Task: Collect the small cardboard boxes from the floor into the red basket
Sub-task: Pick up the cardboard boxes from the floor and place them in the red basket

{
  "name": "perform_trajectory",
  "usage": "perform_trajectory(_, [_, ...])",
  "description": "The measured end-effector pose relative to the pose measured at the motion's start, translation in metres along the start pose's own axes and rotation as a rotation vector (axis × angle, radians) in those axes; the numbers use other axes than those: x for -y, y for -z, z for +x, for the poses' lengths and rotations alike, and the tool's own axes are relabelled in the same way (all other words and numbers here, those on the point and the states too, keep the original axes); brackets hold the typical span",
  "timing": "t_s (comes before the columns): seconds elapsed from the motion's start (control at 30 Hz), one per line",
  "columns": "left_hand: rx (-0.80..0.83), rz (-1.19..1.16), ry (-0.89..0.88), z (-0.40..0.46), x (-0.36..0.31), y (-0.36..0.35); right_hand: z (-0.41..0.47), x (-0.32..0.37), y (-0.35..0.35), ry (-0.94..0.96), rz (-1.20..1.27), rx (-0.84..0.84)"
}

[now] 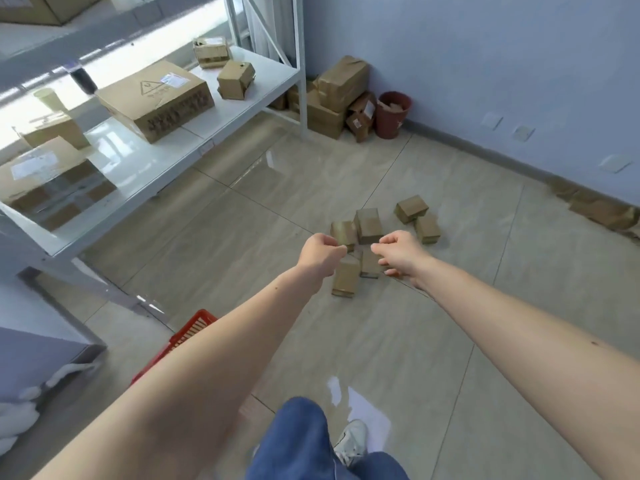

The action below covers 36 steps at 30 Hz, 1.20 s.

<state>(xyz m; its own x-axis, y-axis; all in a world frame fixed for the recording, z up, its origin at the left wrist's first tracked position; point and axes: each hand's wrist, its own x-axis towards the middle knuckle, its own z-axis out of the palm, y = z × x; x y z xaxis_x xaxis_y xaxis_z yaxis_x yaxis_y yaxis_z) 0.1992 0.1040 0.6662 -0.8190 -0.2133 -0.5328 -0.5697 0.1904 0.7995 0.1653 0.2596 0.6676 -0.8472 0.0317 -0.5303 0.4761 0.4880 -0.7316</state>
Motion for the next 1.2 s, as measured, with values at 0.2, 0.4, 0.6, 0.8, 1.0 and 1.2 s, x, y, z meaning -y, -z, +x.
perform_trajectory(0.2, [-0.003,0.009,0.011,0.043,-0.047,-0.057,0.064,0.006,0.06,0.001,-0.002,0.008])
perform_trajectory(0.4, [-0.02,0.013,-0.002,0.115,-0.1,-0.098,0.14,0.035,0.108,0.027,-0.001,0.024])
perform_trajectory(0.6, [-0.03,0.042,0.031,0.19,-0.155,-0.133,0.217,0.061,0.161,-0.026,0.022,0.017])
perform_trajectory(0.8, [-0.051,0.033,0.052,0.251,-0.206,-0.168,0.293,0.079,0.211,-0.041,0.025,0.006])
perform_trajectory(1.0, [-0.13,-0.064,0.099,0.303,-0.246,-0.21,0.367,0.098,0.258,-0.015,-0.052,0.11])
perform_trajectory(1.2, [-0.246,-0.202,0.178,0.343,-0.267,-0.254,0.439,0.125,0.293,0.066,-0.226,0.261])
